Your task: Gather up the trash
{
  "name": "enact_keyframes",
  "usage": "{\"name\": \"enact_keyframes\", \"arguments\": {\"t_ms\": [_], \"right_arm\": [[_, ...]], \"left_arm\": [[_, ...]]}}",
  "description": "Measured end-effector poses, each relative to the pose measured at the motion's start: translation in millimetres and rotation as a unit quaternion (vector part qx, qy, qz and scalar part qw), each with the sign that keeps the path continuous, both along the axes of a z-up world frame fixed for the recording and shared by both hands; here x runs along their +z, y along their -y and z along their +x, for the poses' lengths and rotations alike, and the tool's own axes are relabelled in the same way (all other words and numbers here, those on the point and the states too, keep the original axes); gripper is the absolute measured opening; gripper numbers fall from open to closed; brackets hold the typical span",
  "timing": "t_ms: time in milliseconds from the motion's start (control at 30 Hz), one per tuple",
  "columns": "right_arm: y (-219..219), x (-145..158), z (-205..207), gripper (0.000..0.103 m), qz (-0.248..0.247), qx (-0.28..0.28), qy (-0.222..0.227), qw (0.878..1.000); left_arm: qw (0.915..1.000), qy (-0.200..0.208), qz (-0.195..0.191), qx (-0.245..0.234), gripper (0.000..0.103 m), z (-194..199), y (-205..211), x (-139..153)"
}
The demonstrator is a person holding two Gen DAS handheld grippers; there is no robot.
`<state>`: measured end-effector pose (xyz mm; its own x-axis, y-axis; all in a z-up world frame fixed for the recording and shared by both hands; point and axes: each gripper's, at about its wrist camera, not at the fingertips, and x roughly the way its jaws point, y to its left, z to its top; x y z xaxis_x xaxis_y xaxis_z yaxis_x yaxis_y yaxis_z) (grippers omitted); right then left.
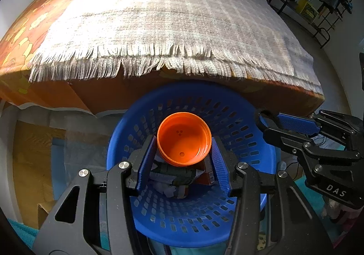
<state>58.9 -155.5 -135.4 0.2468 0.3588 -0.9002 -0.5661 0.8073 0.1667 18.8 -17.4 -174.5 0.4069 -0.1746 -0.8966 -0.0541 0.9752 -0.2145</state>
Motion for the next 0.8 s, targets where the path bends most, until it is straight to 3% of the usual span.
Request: {"name": "enact_keyframes", "arguments": {"t_ms": [133,233,800], "right_arm": [[1.5,0.5,-0.8,0.055,0.0,-0.001,0.0,1.0],[0.4,0.4,-0.6,0.056,-0.001,-0.001,0.0,1.0],[5.5,0.5,1.1,0.086,-0.016,-0.03,0.002,0.999]], "left_arm": [[1.0,-0.005,0.003,0.0,0.05,-0.4,-0.8,-3.1],[1.0,-0.003,0.005,0.001,0.058,-0.7,0.7,-4.1],[0.9998,-0.006,0.018,0.011,0.065,0.4,-3.2,-2.8]]}}
